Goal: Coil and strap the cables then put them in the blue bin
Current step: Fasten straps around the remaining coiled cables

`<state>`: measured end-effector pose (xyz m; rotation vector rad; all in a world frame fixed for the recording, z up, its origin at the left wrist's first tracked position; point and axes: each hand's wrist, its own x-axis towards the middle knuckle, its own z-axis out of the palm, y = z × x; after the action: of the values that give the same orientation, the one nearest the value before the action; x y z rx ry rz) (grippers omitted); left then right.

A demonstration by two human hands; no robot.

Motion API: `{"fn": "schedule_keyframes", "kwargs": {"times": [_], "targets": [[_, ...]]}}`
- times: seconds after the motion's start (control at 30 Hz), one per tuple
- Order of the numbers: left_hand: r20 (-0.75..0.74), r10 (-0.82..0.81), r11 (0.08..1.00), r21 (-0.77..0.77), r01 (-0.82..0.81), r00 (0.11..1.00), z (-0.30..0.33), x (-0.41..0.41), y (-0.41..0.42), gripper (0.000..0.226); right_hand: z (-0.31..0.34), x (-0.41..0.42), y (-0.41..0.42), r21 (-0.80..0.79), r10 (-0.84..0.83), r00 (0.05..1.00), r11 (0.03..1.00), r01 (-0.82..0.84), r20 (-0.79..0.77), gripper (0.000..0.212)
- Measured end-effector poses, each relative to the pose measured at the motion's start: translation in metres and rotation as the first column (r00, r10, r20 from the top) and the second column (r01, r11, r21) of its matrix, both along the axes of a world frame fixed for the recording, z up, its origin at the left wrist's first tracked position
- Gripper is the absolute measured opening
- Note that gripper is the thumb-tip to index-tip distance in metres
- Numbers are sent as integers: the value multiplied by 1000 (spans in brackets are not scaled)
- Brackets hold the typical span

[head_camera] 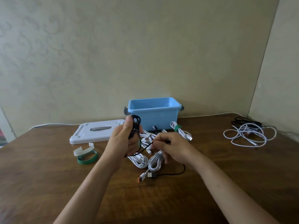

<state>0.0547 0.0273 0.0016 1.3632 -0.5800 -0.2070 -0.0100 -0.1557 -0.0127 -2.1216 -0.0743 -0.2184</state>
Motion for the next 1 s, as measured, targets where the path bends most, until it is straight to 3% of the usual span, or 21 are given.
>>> {"fn": "schedule_keyframes", "kwargs": {"times": [0.1, 0.3, 0.5, 0.67, 0.83, 1.0], "targets": [[87, -71, 993, 100, 62, 994, -2, -10, -8, 60, -1, 2, -3, -63, -123, 988, 990, 129, 93, 16], [132, -48, 988, 150, 28, 990, -1, -12, -9, 60, 7, -3, -21, -217, -348, 892, 884, 415, 288, 38], [318, 48, 922, 349, -164, 947, -7, -9, -15, 69, 2, 0, -22, -175, -311, 835, 888, 425, 453, 43], [437, 42, 826, 491, -278, 898, -15, -13, -30, 54, 1, 2, -17, -150, -314, 830, 894, 422, 461, 38], [361, 69, 801, 536, -267, 930, -16, -5, -27, 60, -1, 4, -19, -136, -261, 879, 931, 338, 399, 25], [296, 71, 841, 495, -217, 952, -17, -5, -28, 75, 0, 5, -16, -102, -264, 906, 945, 312, 330, 36]]}}
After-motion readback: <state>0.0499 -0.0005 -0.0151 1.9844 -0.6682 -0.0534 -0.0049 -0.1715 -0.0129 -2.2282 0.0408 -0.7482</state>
